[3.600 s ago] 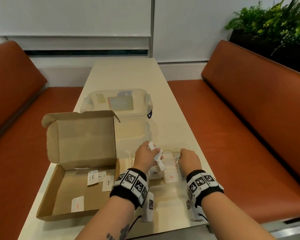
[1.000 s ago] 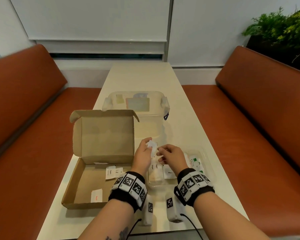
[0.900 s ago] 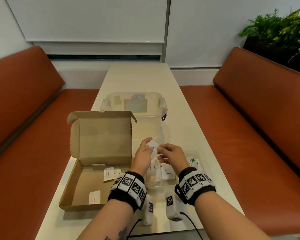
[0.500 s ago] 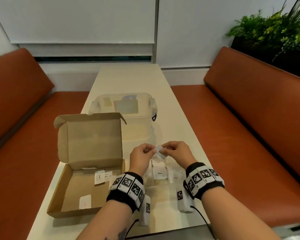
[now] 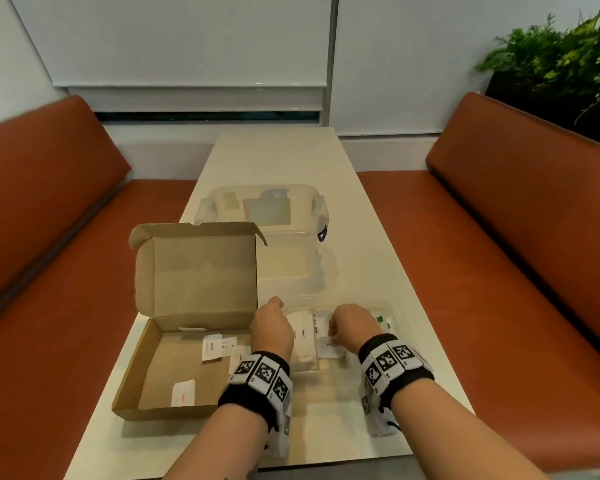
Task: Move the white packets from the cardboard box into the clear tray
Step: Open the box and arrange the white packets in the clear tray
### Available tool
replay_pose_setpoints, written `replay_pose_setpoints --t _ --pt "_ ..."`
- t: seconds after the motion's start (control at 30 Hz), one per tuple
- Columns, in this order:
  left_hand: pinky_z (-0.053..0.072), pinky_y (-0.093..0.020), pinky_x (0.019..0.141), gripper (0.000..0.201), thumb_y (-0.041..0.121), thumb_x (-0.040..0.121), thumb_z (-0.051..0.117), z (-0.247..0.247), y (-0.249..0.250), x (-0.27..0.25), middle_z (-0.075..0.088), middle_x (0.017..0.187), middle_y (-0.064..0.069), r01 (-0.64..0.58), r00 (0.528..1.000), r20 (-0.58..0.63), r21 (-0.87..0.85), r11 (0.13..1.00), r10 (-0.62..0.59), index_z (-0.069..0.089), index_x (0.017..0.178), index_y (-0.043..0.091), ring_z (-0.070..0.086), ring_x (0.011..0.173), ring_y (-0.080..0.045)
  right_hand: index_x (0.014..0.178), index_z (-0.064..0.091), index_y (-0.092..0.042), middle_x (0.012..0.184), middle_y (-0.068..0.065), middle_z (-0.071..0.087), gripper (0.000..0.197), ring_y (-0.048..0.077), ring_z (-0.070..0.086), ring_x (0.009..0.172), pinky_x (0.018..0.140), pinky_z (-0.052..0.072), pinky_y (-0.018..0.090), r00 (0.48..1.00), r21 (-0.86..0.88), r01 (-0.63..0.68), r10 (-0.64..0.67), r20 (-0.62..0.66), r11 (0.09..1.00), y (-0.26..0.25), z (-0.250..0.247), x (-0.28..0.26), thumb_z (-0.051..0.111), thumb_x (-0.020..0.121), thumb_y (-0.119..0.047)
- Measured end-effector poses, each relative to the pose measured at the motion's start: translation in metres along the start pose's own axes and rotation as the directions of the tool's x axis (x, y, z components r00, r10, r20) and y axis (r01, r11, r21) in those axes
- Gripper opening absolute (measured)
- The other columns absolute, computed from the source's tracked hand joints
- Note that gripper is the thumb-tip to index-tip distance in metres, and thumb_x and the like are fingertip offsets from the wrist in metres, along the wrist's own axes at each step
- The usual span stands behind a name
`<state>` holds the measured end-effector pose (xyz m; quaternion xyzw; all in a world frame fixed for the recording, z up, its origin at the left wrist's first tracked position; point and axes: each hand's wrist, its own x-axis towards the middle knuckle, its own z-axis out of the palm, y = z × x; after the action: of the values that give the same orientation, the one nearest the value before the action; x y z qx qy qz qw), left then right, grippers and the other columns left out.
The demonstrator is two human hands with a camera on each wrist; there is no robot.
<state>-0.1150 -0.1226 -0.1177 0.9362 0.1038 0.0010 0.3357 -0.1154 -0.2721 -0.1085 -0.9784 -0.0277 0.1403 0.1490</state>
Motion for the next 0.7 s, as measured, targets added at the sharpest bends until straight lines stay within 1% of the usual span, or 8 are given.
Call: replay_pose_setpoints --t 0.07,0.1,0.23,0.3,0.37,0.5,0.6,0.7 --pt "0.05 -0.034 0.088 0.043 -0.008 0.09 0.038 -0.001 -0.002 0.001 0.062 0.117 -0.013 0.015 1.0 0.004 -0.033 0.999 -0.015 0.057 0.125 0.008 0.059 0.105 -0.026 0.093 0.072 -0.012 0.104 0.007 0.067 0.012 0.022 0.062 0.098 0.085 0.049 0.028 1.0 -0.045 0.01 -0.011 -0.007 0.999 -0.001 0.005 0.001 0.063 0.085 -0.01" --pt "0.05 -0.033 0.088 0.043 -0.007 0.09 0.038 -0.002 -0.002 0.001 0.062 0.117 -0.012 0.017 1.0 0.005 -0.039 0.999 -0.017 0.057 0.125 0.009 0.059 0.105 -0.026 0.093 0.071 -0.013 0.104 0.007 0.066 0.014 0.022 0.061 0.098 0.084 0.049 0.028 1.0 -0.059 0.021 -0.022 -0.018 0.998 -0.002 0.007 0.001 0.06 0.085 -0.008" --pt "0.049 -0.031 0.086 0.043 -0.006 0.092 0.036 -0.003 -0.001 0.001 0.062 0.117 -0.012 0.017 1.0 0.005 -0.034 0.999 -0.017 0.055 0.127 0.009 0.058 0.105 -0.025 0.09 0.062 -0.011 0.098 0.007 0.061 0.014 0.023 0.057 0.092 0.071 0.042 0.026 0.993 -0.102 0.07 -0.08 -0.092 0.992 -0.002 0.011 0.0 0.051 0.085 -0.004" --pt "0.05 -0.032 0.086 0.043 -0.006 0.092 0.036 -0.003 -0.001 0.001 0.062 0.117 -0.012 0.017 1.0 0.001 -0.03 0.999 -0.017 0.055 0.127 0.009 0.059 0.105 -0.025 0.079 0.058 -0.015 0.092 0.004 0.058 0.012 0.02 0.054 0.086 0.07 0.042 0.026 0.993 -0.114 0.074 -0.083 -0.079 0.991 -0.002 0.011 0.0 0.054 0.084 -0.005" --pt "0.05 -0.031 0.085 0.042 -0.006 0.092 0.036 -0.003 -0.001 0.001 0.062 0.117 -0.011 0.016 1.0 -0.001 -0.024 1.0 -0.016 0.055 0.127 0.009 0.059 0.104 -0.025 0.068 0.052 -0.019 0.086 0.0 0.054 0.02 0.017 0.051 0.081 0.069 0.042 0.024 0.996 -0.112 0.08 -0.085 -0.035 0.99 -0.003 0.011 -0.002 0.06 0.081 -0.006" --pt "0.05 -0.03 0.079 0.041 -0.008 0.091 0.035 -0.004 0.0 0.002 0.063 0.113 -0.011 0.011 1.0 0.002 -0.013 1.0 -0.011 0.057 0.123 0.009 0.06 0.099 -0.025 0.074 0.054 -0.02 0.097 0.003 0.061 0.016 0.02 0.058 0.09 0.069 0.041 0.024 0.997 -0.101 0.078 -0.08 -0.021 0.992 -0.002 0.015 -0.005 0.063 0.079 -0.008" --pt "0.05 -0.031 0.077 0.04 -0.008 0.091 0.035 -0.006 0.001 0.001 0.063 0.11 -0.012 0.017 1.0 0.011 0.002 1.0 -0.017 0.058 0.119 0.009 0.059 0.096 -0.025 0.076 0.056 -0.02 0.094 0.002 0.06 0.013 0.018 0.055 0.085 0.07 0.041 0.023 0.998 -0.071 0.059 -0.061 -0.024 0.996 -0.001 0.016 -0.006 0.064 0.079 -0.01" --pt "0.051 -0.033 0.076 0.039 -0.008 0.089 0.035 -0.008 0.003 0.0 0.063 0.107 -0.011 0.011 0.999 0.029 0.019 1.0 -0.012 0.058 0.117 0.009 0.057 0.091 -0.024 0.078 0.058 -0.017 0.093 0.001 0.062 0.01 0.017 0.056 0.083 0.069 0.042 0.023 0.998 -0.03 0.041 -0.042 -0.04 0.999 -0.003 0.012 -0.008 0.067 0.078 -0.014"
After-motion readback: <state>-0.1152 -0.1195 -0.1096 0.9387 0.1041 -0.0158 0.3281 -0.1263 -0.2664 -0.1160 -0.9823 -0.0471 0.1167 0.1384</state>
